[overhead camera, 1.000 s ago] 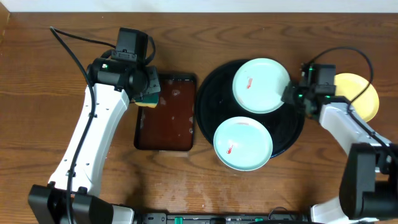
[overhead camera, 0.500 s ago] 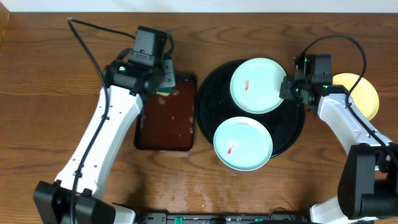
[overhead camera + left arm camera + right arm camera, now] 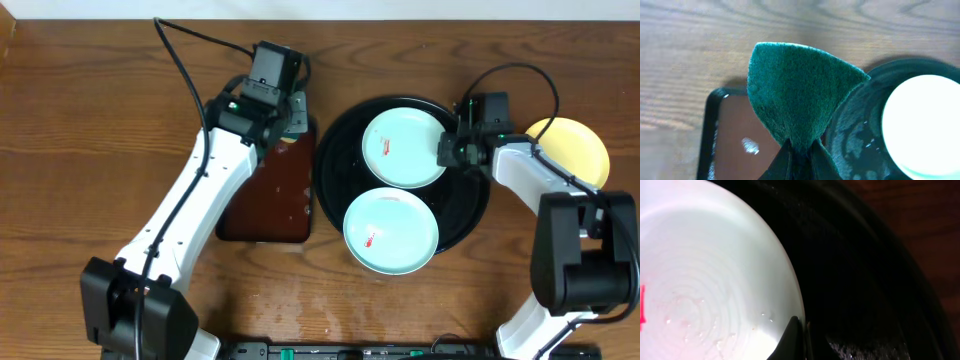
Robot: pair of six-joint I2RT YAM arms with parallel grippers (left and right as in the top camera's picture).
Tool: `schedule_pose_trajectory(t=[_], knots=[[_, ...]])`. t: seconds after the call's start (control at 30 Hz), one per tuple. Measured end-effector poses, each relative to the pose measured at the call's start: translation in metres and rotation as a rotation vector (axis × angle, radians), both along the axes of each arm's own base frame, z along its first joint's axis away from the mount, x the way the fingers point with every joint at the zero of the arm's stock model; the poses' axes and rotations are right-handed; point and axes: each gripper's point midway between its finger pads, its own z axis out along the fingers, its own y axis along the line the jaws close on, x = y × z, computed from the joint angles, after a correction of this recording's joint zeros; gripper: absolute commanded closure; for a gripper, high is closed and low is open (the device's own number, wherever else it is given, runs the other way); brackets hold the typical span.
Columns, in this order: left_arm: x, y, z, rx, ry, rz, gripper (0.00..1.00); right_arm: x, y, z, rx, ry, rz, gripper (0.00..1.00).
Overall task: Clean dirty plates on tray and stack at the side
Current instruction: 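Move the sponge in the left gripper over the pale green plate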
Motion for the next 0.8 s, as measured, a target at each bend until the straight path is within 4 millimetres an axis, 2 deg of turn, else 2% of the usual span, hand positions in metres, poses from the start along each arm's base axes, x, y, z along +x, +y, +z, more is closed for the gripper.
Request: schedule_pose_trajectory(t=[0.03, 0.13, 0.23, 0.33, 0.43, 0.5, 0.57, 0.63, 0.73, 0.8], knots=[[0.001, -0.005, 0.002, -0.005, -0.012, -0.01, 0.92, 0.0, 0.0, 0.0, 0.0, -0.001, 0.001, 0.99], [0.003, -0.026, 0.008, -0.023, -0.055, -0.05, 0.93, 0.0, 0.0, 0.0, 0.0, 0.001, -0.005, 0.7], [0.003, -0.048, 0.006, -0.048, -0.066, -0.097, 0.93, -0.002, 0.0, -0.001, -0.005, 0.006, 0.015, 0.67], [-0.001, -0.069, -0.015, -0.071, -0.008, -0.155, 0.93, -0.01, 0.001, 0.0, -0.01, 0.06, 0.03, 0.62], [-0.003, -0.076, -0.038, -0.069, 0.074, -0.176, 0.93, -0.012, 0.001, 0.012, -0.019, 0.11, 0.046, 0.61], [0.0, -0.079, -0.044, -0.07, 0.109, -0.181, 0.93, -0.006, 0.002, 0.027, -0.02, 0.117, 0.054, 0.61], [0.004, -0.085, -0.04, -0.091, 0.117, -0.194, 0.93, 0.002, 0.002, 0.041, -0.021, 0.1, 0.058, 0.63], [0.009, -0.095, -0.03, -0.129, 0.104, -0.217, 0.93, 0.006, 0.002, 0.046, -0.022, 0.089, 0.061, 0.65], [0.013, -0.11, -0.018, -0.174, 0.069, -0.253, 0.92, 0.005, 0.002, 0.044, -0.025, 0.097, 0.068, 0.7], [0.016, -0.123, -0.019, -0.193, 0.055, -0.279, 0.93, 0.005, 0.002, 0.04, -0.026, 0.103, 0.07, 0.71]])
